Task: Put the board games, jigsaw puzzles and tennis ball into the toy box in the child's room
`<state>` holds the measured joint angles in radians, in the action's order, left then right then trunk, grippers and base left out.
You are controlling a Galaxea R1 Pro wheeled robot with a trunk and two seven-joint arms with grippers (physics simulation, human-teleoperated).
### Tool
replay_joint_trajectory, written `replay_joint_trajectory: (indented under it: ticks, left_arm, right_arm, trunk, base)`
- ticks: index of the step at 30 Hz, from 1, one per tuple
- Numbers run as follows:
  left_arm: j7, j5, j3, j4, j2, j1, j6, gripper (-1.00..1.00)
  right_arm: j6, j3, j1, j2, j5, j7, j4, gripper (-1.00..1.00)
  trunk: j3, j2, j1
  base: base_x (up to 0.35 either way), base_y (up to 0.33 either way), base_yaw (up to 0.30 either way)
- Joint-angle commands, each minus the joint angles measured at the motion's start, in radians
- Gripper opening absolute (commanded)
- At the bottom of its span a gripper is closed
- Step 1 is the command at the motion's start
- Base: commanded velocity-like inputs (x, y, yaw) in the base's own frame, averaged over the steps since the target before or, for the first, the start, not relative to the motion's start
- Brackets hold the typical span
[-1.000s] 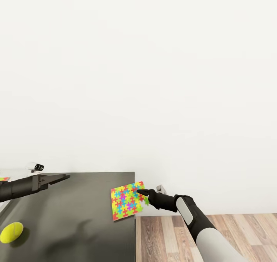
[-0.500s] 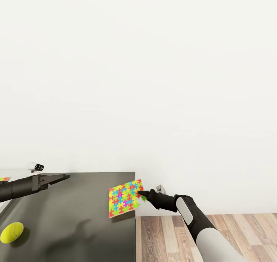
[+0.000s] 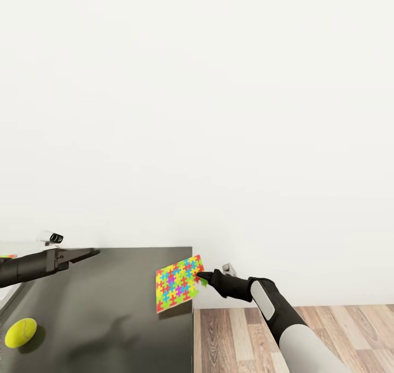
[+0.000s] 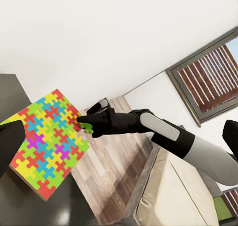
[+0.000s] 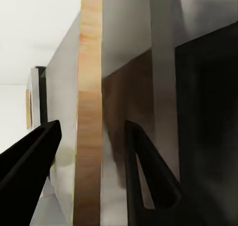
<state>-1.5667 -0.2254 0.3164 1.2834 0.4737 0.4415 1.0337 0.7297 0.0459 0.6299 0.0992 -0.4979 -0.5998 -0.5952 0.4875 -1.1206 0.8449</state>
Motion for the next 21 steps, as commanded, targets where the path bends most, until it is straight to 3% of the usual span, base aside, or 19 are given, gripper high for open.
replay_joint_trajectory:
  ticks: [1,7,13,21]
  left_arm:
    - [-0.004,0.001,0.0,0.0,0.0,0.001,0.011,1.0]
    - [-0.004,0.003,-0.004,0.001,0.0,0.002,0.011,1.0]
    - [-0.004,0.003,-0.029,0.001,0.0,0.002,0.011,1.0]
    - [-0.004,0.003,-0.032,0.001,0.0,0.002,0.011,1.0]
  right_arm:
    - [0.005,0.005,0.001,0.001,0.002,-0.004,0.0,-1.0]
    - [0.004,0.006,0.001,-0.003,0.002,-0.041,0.0,-1.0]
    - [0.003,0.006,0.001,-0.005,0.002,-0.046,-0.001,-1.0]
    - [0.004,0.007,0.001,-0.009,0.002,-0.054,-0.002,-1.0]
  trunk:
    - [-0.002,0.007,-0.004]
    - [-0.021,0.049,-0.027]
    - [-0.04,0.091,-0.05]
    - [-0.066,0.147,-0.081]
  base:
    - [0.0,0.0,0.0]
    - [-0.022,0.0,0.0]
    - [-0.149,0.0,0.0]
    - [-0.014,0.0,0.0]
